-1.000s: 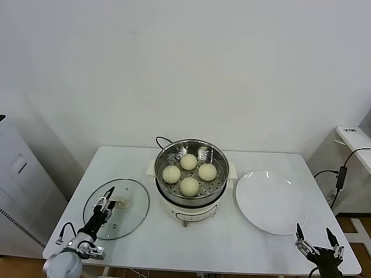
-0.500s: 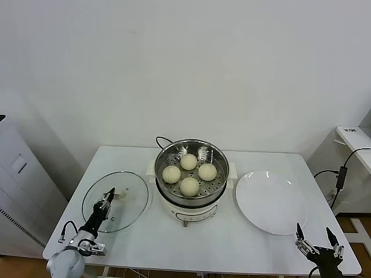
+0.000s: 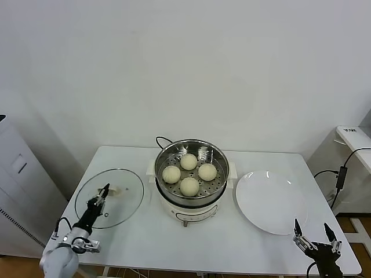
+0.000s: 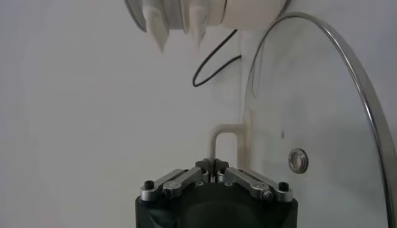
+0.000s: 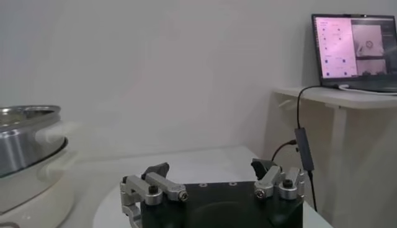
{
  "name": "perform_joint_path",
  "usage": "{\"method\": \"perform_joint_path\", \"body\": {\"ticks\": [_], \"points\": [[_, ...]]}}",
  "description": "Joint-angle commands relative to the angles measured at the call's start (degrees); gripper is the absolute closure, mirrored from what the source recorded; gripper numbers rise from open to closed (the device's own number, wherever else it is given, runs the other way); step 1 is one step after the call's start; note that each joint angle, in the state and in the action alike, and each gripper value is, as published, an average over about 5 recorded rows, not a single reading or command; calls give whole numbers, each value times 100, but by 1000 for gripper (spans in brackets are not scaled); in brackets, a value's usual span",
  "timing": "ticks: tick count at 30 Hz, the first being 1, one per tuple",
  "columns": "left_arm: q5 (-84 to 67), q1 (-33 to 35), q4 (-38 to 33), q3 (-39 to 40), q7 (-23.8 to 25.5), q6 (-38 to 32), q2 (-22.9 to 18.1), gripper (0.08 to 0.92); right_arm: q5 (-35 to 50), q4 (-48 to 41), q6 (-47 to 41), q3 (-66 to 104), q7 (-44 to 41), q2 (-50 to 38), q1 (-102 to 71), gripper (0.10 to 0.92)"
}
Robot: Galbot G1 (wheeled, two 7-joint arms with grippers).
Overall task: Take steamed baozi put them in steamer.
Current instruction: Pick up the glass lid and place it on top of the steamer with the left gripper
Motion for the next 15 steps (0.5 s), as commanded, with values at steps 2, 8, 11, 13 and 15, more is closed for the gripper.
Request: {"method": "perform_joint_path", "body": {"ticks": [2, 8, 11, 13, 15], "points": [[-2137, 169, -1825, 349, 1563, 1695, 1345, 900, -39, 3, -59, -57, 15, -69, 98, 203], [-2923, 189, -3115, 1297, 1994, 3295, 1975, 900, -172, -18, -81, -122, 31, -67, 153, 203], [-2934, 37, -3640, 1925, 2094, 4156, 2083, 901, -236, -50, -73, -98, 39, -51, 160, 203], [-2826, -156, -3936, 2406, 2230, 4640, 2119, 901, -244, -55, -73, -53, 38, -42, 133, 203], [-2666, -434, -4156, 2954, 2399, 5106, 2143, 901, -241, -55, -79, 1, 33, -37, 98, 203]]}}
